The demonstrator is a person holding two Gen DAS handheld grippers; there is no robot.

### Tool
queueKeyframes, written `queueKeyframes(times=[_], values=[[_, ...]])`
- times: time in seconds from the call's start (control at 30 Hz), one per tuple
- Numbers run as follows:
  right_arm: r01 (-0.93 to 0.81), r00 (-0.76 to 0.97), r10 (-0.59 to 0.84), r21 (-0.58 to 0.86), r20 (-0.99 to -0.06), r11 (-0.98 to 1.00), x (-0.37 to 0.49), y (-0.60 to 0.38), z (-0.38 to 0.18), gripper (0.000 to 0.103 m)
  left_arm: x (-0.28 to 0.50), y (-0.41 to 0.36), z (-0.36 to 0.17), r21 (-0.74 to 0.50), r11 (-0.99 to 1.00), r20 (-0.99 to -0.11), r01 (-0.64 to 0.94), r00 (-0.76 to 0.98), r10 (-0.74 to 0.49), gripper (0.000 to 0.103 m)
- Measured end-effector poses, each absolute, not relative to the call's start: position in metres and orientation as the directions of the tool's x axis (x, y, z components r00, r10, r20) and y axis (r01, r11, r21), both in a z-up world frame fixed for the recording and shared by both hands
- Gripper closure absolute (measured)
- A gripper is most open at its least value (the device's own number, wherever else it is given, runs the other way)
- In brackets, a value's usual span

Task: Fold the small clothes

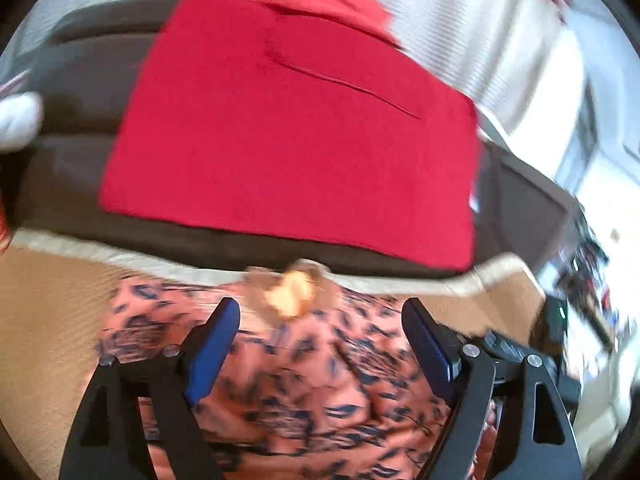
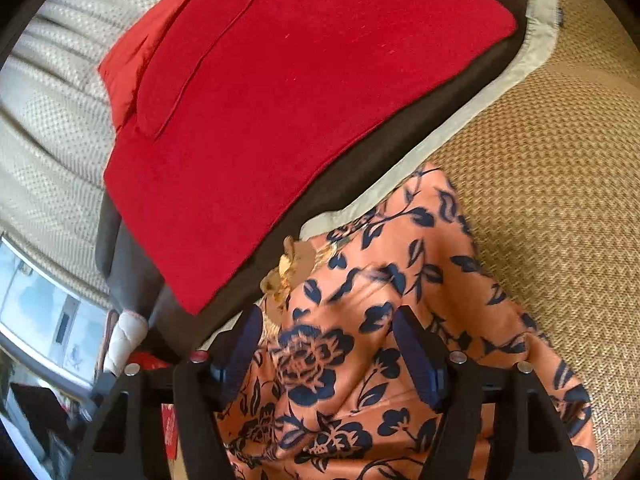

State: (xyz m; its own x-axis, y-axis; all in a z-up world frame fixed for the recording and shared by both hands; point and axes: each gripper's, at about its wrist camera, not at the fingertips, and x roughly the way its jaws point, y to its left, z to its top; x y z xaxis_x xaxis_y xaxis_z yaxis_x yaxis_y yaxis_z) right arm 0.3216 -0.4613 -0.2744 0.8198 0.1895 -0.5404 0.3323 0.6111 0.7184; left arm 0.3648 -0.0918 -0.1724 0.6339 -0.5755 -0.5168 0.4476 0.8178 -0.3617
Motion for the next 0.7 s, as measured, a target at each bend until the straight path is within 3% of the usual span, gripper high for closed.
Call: queueKeyframes(times=[0.23, 0.37, 0.5, 0.63, 0.7], values=[[0.369, 0.756, 0.250, 0.709, -0.605, 0.601, 0.342, -0.450, -0.293, 0.031, 0.389, -0.029, -0.215, -0.390, 0.906, -0.663, 0.166, 0.632, -0.401, 0.020], [0.412, 0.754, 0.199, 0.687, -0.626, 0.598, 0.348, -0.453, -0.300, 0.031, 0.394, -0.034, -0.237, -0.190, 0.979, -0.757, 0.067, 0.626, -0.190, 0.020], [0.365, 0.741, 0.110, 0.534, -0.663, 0.762, 0.361, -0.418, -0.276, 0.031, 0.401, -0.033, -0.275, 0.023, 0.999, -0.858, 0.040, 0.514, -0.001, 0.020], [0.243, 0.707, 0.044, 0.301, -0.706, 0.922, 0.377, -0.361, -0.267, 0.030, 0.403, -0.035, -0.298, 0.076, 0.995, -0.894, 0.071, 0.446, 0.037, 0.019], [0.216, 0.640, -0.056, 0.110, -0.766, 0.970, 0.385, -0.339, -0.278, 0.032, 0.402, -0.035, -0.296, 0.084, 0.993, -0.890, 0.085, 0.454, 0.037, 0.019]])
